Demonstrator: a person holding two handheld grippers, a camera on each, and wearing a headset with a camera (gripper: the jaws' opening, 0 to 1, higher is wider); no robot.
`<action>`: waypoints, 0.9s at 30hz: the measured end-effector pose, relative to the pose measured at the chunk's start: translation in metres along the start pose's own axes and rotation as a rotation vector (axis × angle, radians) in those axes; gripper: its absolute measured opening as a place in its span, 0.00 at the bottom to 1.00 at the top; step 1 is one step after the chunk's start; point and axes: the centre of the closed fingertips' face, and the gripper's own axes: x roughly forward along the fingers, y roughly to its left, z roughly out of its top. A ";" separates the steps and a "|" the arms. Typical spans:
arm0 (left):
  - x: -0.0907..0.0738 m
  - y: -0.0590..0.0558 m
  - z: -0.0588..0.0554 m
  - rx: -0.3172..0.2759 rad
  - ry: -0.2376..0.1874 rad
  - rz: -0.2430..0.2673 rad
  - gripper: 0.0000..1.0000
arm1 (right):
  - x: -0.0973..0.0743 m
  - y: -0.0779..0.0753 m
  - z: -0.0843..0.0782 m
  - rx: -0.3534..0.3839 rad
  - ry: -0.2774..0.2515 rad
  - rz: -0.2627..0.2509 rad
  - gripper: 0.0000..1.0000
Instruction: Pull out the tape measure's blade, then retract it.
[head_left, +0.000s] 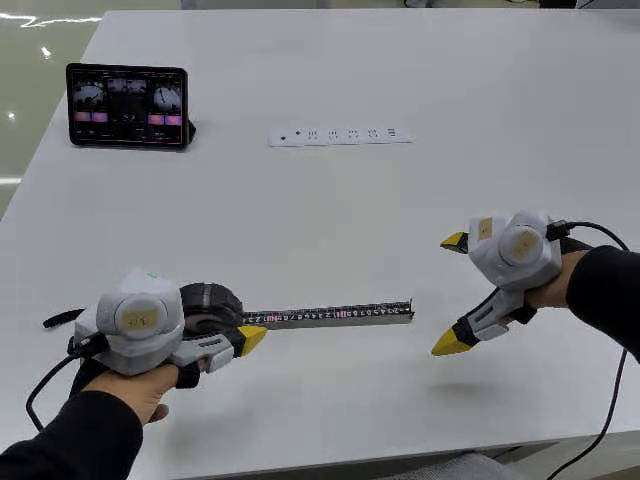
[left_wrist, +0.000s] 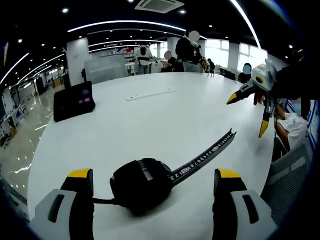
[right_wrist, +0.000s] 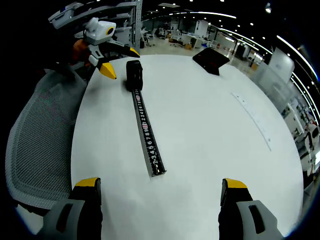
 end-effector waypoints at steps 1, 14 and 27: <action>0.001 0.000 0.001 -0.001 -0.004 0.000 0.99 | 0.002 -0.001 0.000 -0.001 0.003 0.002 0.99; 0.008 0.016 0.002 -0.076 -0.083 0.154 0.99 | 0.026 0.002 -0.006 -0.026 0.075 0.068 0.99; 0.003 0.011 0.007 -0.086 -0.184 0.229 0.99 | 0.040 0.001 -0.002 -0.064 0.105 0.080 0.91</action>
